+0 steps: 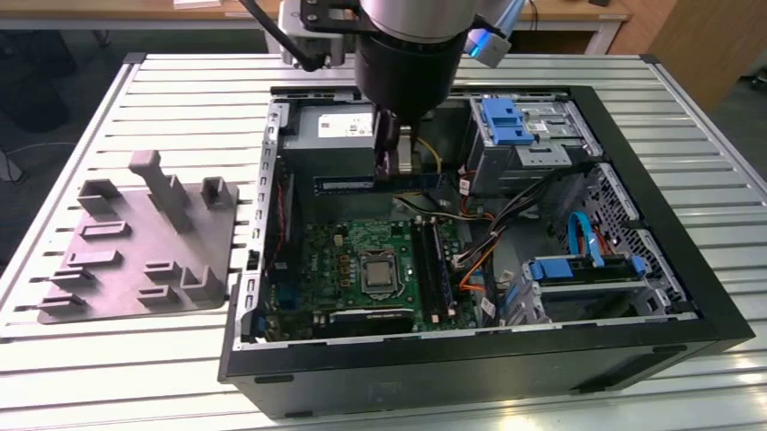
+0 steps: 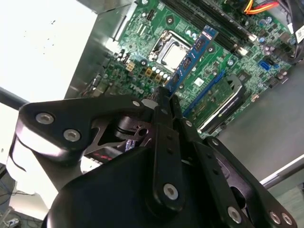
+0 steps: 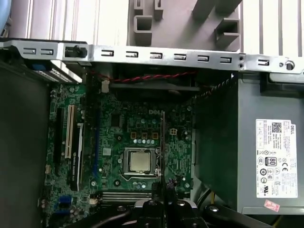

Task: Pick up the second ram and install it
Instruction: 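Pick up the second ram and move it above second insertion slot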

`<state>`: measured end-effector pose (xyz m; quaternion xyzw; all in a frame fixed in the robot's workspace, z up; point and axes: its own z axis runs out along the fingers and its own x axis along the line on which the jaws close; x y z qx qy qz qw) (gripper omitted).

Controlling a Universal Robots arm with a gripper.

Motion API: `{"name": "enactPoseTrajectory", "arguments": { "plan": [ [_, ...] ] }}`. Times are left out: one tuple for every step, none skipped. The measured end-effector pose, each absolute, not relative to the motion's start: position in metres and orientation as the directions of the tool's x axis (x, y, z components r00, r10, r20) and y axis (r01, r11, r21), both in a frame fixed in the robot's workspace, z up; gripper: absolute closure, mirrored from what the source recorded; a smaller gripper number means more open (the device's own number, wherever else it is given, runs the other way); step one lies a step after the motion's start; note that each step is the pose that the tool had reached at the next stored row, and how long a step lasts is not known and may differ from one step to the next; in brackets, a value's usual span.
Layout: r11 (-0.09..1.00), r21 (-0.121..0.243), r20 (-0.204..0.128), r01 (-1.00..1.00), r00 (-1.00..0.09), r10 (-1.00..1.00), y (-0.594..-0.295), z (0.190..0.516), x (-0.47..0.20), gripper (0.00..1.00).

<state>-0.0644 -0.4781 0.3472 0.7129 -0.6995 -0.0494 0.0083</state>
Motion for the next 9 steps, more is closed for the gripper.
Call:
{"name": "enactPoseTrajectory", "arguments": {
  "plan": [
    [-0.021, 0.081, -0.059, -0.996, 0.016, -0.998, -0.4790, 0.3454, -0.0632, 0.86],
    [-0.019, 0.081, -0.059, -0.997, 0.014, -0.998, -0.4797, 0.3443, -0.0630, 0.86],
    [-0.014, 0.081, -0.059, -0.997, 0.009, -0.998, -0.4804, 0.3433, -0.0630, 0.86],
    [-0.004, 0.081, -0.059, -0.997, -0.001, -0.998, -0.4808, 0.3421, -0.0631, 0.86],
    [0.008, 0.081, -0.059, -0.997, -0.013, -0.998, -0.4810, 0.3409, -0.0631, 0.86],
    [0.020, 0.081, -0.059, -0.997, -0.024, -0.998, -0.4811, 0.3398, -0.0631, 0.86],
    [0.030, 0.081, -0.059, -0.996, -0.035, -0.998, -0.4813, 0.3388, -0.0630, 0.86],
    [0.037, 0.081, -0.059, -0.996, -0.042, -0.997, -0.4816, 0.3379, -0.0627, 0.86],
    [0.038, 0.081, -0.059, -0.996, -0.042, -0.997, -0.4818, 0.3378, -0.0621, 0.86]
  ]
}}
